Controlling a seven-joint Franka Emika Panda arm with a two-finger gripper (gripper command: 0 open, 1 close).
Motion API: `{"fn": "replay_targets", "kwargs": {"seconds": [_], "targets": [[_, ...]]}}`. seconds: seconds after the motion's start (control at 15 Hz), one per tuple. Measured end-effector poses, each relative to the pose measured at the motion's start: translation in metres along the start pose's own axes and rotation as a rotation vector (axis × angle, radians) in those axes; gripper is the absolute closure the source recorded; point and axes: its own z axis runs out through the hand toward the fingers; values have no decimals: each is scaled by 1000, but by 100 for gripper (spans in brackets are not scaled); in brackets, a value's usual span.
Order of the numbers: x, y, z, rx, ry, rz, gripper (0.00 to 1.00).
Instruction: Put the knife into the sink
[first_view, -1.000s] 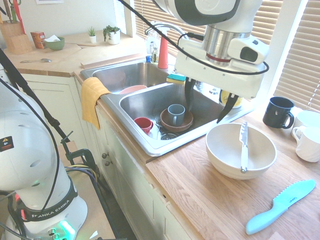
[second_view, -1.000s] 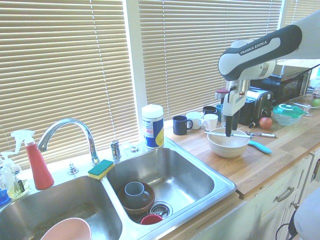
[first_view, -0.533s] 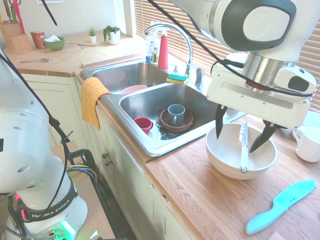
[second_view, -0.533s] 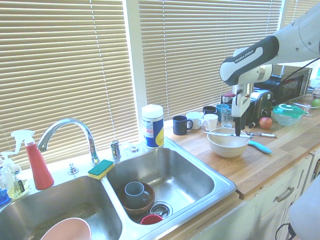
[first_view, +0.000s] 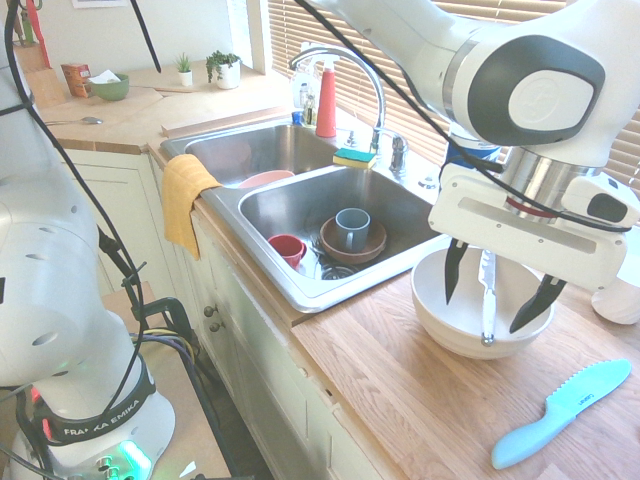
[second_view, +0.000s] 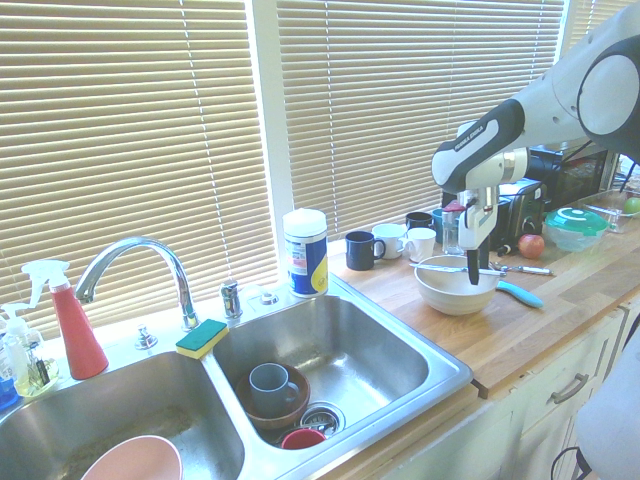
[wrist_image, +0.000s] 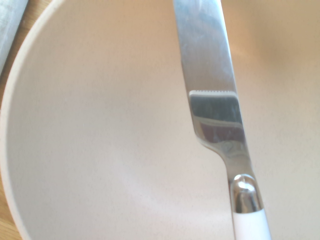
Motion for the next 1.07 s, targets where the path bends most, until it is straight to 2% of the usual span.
{"fn": "replay_targets", "kwargs": {"seconds": [1.07], "targets": [[-4, -2, 10, 2, -22, 7, 100]]}}
